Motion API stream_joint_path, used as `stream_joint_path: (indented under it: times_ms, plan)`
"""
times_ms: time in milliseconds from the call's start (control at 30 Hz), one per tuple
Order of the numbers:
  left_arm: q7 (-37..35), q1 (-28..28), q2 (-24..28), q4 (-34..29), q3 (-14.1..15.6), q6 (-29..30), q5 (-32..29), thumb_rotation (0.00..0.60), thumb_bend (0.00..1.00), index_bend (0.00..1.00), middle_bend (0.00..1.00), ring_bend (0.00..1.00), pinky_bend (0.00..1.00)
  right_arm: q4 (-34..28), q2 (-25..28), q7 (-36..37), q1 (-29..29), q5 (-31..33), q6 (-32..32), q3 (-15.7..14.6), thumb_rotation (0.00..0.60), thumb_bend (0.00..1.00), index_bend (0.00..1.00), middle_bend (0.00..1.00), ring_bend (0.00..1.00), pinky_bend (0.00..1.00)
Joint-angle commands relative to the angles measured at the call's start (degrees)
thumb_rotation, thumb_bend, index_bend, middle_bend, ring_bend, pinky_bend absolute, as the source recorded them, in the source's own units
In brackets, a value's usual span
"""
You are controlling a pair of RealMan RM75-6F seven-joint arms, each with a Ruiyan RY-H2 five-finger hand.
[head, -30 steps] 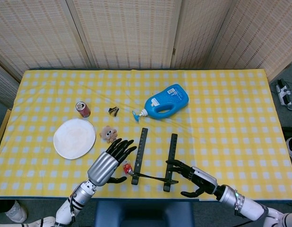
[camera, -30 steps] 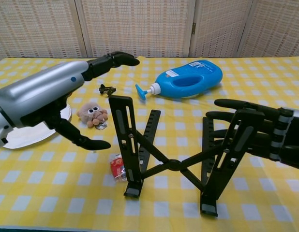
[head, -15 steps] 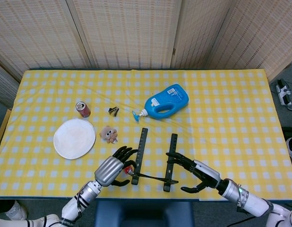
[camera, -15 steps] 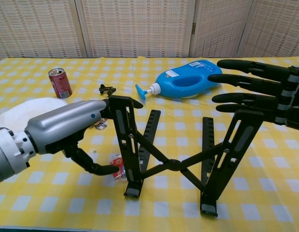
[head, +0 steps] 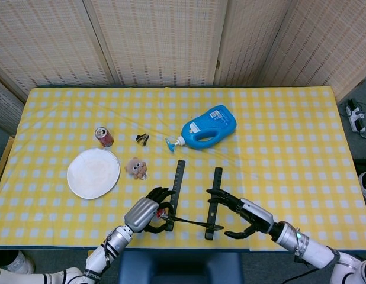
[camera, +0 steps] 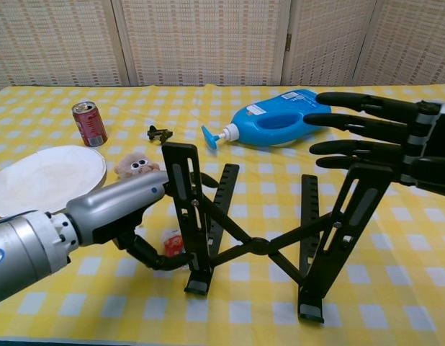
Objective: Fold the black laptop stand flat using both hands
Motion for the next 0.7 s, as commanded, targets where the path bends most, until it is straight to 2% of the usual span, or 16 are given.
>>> stream_joint_path:
  times_ms: [33,700]
  plan:
    - [-0.01,0.14,-0.38,0.34,-0.16,-0.04,-0.59,0.6,0.36,0.47,0.14,0.06,0.0,0.09,-0.07,0.15,0.04,0.02,-0.12,0.06,0.6,0.33,0.0,0.01,0.1,0.02]
    - [-0.58,1.2,-1.28,1.37,0.25,0.93,-0.98,0.6,0.4,0.55,0.17,0.07,0.0,1.11,-0.91,1.2,-0.24,0.04,-0.42,0.05,0.6,0.33,0.0,0.01,0.1,0.02]
